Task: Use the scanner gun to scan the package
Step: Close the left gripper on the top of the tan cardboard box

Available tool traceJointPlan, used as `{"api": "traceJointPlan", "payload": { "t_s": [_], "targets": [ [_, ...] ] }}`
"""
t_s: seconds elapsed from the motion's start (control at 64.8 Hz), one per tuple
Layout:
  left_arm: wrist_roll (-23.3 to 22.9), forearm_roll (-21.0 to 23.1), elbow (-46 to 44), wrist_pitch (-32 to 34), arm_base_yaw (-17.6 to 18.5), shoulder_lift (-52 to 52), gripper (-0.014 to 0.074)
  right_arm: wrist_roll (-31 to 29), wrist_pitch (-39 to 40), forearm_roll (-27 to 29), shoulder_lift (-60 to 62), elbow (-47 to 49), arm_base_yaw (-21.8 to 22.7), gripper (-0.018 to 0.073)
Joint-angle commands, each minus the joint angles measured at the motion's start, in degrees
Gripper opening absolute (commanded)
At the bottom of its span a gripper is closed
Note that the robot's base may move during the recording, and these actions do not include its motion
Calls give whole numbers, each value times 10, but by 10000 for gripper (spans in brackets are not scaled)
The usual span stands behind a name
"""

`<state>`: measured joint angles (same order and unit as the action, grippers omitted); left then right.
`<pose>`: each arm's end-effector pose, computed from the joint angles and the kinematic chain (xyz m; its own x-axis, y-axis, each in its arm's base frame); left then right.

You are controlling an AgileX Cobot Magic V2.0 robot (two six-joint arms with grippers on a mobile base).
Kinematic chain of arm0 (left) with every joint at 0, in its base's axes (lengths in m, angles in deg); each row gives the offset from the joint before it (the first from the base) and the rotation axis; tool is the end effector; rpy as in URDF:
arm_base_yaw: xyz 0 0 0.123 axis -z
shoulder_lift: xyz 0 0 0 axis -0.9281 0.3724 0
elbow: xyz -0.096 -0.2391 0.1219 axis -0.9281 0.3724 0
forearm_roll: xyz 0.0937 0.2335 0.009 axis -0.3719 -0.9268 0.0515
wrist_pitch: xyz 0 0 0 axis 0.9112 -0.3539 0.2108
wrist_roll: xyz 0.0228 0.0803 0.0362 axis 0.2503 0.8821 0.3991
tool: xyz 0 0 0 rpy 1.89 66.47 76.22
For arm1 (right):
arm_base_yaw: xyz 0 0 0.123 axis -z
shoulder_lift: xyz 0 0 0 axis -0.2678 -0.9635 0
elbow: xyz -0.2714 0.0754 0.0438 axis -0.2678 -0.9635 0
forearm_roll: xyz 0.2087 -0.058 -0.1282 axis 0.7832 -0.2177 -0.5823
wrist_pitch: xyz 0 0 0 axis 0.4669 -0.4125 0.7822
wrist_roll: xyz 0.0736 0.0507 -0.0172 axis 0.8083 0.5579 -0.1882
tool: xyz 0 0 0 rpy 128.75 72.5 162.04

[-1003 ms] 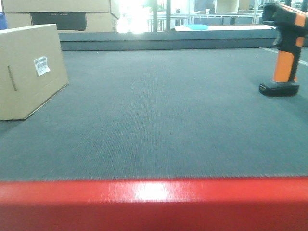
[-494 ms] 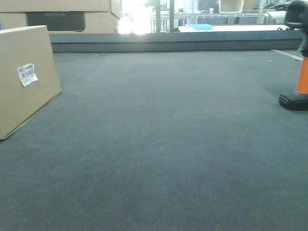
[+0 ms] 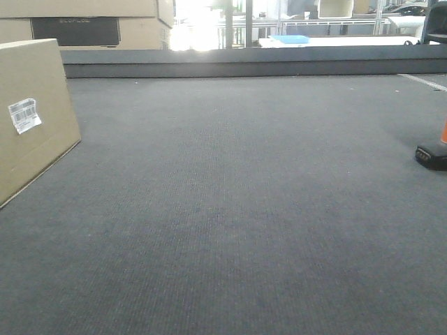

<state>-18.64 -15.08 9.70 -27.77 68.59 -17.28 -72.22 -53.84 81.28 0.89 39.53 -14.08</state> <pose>0.0568 -0.0003 0.2112 0.0690 -0.0290 -0.9972 0.0093 0.9996 -0.0285 0.0566 -0.0010 0.2092 0.0454 0.0245 -0.9987 0.0195 0.9995 0.0254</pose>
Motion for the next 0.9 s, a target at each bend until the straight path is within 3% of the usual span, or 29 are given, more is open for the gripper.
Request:
{"api": "traceJointPlan", "payload": {
  "t_s": [0.0,0.802,0.88],
  "targets": [
    [-3,1,-1,12,-2,-2,-111,-3,7,2,2,0,1,-168],
    [-3,-1,-1,37,-2,-2,-111,-3,7,2,2,0,1,-168],
    [-3,-1,-26,0,-2,-2,-111,-3,7,2,2,0,1,-168]
  ]
}}
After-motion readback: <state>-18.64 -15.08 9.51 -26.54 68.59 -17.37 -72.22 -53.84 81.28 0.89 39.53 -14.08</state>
